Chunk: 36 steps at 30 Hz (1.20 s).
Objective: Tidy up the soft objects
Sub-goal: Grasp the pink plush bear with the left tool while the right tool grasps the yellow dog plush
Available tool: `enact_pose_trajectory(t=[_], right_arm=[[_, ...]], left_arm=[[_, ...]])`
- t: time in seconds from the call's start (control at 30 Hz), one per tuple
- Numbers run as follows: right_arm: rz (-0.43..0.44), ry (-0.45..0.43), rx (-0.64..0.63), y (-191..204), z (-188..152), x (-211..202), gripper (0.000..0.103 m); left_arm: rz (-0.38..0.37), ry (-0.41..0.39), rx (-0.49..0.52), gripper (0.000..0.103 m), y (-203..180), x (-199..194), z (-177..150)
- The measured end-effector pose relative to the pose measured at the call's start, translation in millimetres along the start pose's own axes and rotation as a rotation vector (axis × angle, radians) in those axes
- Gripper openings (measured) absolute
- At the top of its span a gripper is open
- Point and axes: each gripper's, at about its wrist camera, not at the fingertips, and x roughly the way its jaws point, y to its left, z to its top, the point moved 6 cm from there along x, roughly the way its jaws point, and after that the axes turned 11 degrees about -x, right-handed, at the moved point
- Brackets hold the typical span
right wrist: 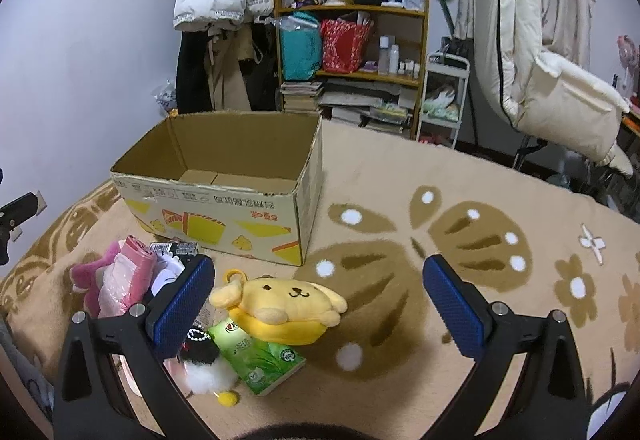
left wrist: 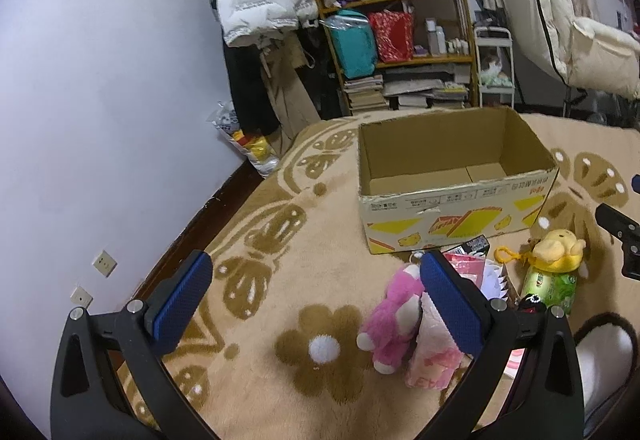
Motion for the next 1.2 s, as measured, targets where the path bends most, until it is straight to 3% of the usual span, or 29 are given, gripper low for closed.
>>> enact_pose_trajectory(t=[0.33, 0.63, 0.9, 1.1, 1.2], right_arm=[[0.077, 0.051, 0.024, 13, 7, 36, 0.103], [0.122, 0.1, 0.028, 22, 0, 64, 0.103], [0.168, 0.133, 0.03, 23, -3, 87, 0.103], [0.204, 0.173, 0.088, 18, -12, 100, 0.103], [0.199, 0.182, 0.11, 13, -13, 104, 0.103]], left_arm=[[-0.026, 0.119, 0.037, 0.103, -19, 34, -14], [0.006, 0.208, 0.067, 0.103, -26, 67, -28], [-0.003, 0.352, 0.091, 0.103, -27, 102, -51], [-0.042, 0.461, 0.053, 0.103, -27, 121, -66], [-0.042, 0.468, 0.048, 0.103, -28, 123, -70]])
